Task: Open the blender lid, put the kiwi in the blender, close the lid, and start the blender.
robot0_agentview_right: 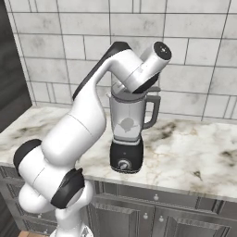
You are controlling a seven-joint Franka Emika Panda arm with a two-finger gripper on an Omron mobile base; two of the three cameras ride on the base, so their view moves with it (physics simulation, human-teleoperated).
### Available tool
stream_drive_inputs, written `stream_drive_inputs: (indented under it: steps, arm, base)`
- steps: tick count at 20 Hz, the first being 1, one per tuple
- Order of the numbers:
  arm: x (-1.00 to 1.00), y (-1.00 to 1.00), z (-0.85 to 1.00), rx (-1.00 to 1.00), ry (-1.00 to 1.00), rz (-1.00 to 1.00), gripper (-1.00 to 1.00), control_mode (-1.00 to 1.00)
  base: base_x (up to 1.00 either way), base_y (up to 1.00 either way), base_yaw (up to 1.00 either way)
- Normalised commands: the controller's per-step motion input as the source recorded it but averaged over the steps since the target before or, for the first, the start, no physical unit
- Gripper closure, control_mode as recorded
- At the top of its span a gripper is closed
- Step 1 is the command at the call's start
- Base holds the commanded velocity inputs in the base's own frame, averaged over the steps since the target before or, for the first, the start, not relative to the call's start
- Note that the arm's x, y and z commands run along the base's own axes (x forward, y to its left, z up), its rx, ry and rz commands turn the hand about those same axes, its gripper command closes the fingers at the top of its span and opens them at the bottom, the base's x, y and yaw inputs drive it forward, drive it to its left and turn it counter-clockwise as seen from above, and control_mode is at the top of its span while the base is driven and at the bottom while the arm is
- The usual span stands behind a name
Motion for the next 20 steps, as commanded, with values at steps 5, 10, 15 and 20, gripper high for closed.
stream_drive_inputs:
  steps: [5,10,15,20]
  arm:
    - [-0.13,0.0,0.01,0.0,0.06,0.0,1.0,-1.0]
    - [-0.07,0.0,0.02,0.0,0.14,0.0,1.0,-1.0]
    - [-0.13,0.0,-0.23,0.0,-0.01,0.0,1.0,-1.0]
    - [-0.16,0.0,-0.39,0.0,-0.07,0.0,-1.0,-1.0]
  base:
    - [0.0,0.0,0.0]
    - [0.0,0.0,0.0]
    - [0.0,0.0,0.0]
    - [0.0,0.0,0.0]
